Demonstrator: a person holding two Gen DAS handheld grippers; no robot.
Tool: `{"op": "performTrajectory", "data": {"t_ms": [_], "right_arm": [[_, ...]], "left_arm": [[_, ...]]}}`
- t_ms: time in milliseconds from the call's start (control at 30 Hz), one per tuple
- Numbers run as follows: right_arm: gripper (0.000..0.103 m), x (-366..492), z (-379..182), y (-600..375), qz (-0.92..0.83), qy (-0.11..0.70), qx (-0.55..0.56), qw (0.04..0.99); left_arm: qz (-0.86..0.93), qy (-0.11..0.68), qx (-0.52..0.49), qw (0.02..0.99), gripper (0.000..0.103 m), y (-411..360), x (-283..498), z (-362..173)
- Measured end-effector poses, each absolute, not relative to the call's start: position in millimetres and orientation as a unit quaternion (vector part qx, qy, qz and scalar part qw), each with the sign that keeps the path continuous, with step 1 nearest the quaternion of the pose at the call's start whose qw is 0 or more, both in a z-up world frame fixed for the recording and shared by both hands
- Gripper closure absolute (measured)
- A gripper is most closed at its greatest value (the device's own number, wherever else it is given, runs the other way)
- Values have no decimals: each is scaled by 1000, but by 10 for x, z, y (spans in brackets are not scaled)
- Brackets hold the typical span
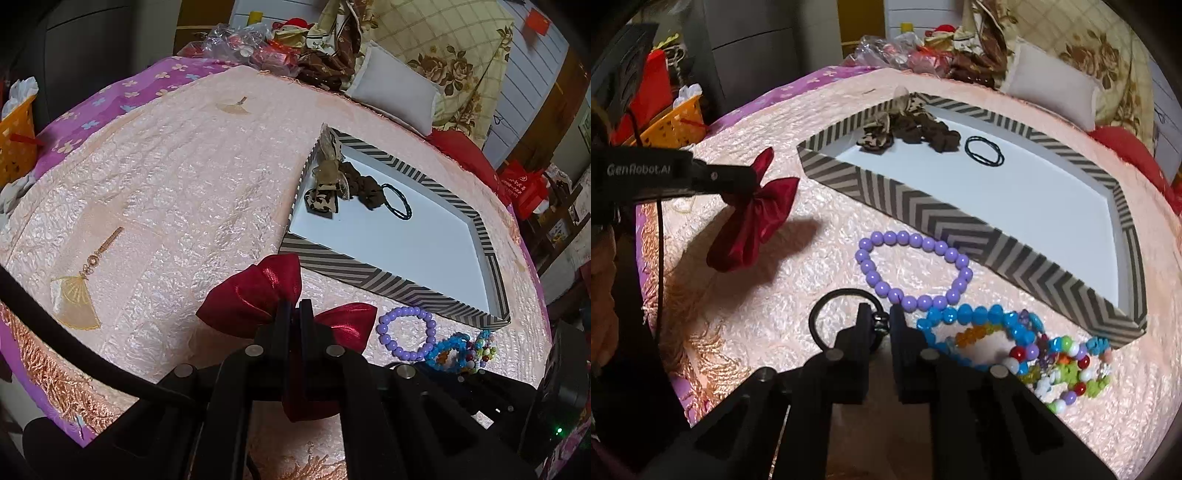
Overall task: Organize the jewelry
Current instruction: 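Close the right tool on the black ring hair tie with metal clasp, then carry the red bow and black ring into the tray and open both tools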
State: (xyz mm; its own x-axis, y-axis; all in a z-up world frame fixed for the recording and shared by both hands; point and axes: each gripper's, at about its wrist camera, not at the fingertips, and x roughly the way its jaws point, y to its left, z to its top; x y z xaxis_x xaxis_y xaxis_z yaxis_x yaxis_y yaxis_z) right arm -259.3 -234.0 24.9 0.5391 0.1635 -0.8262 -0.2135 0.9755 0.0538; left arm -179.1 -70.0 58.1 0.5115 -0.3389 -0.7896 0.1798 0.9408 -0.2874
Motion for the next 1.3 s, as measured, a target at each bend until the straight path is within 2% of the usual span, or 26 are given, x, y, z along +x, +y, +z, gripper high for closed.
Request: {"op": "performTrajectory", "data": {"t_ms": [333,633,1300], "right_arm": [[93,-2758,610,-2571,122,437,34,890],[93,-2743,897,-2724,108,410,43,905],[93,-2592,1021,-3162,66,398,64,913]], "left_arm": [[-153,459,-88,871,101,-689,-1849,727],[-164,444,-68,878,101,-826,-1909,912],[-176,426,-29,887,101,-1117,-1800,1074]]}}
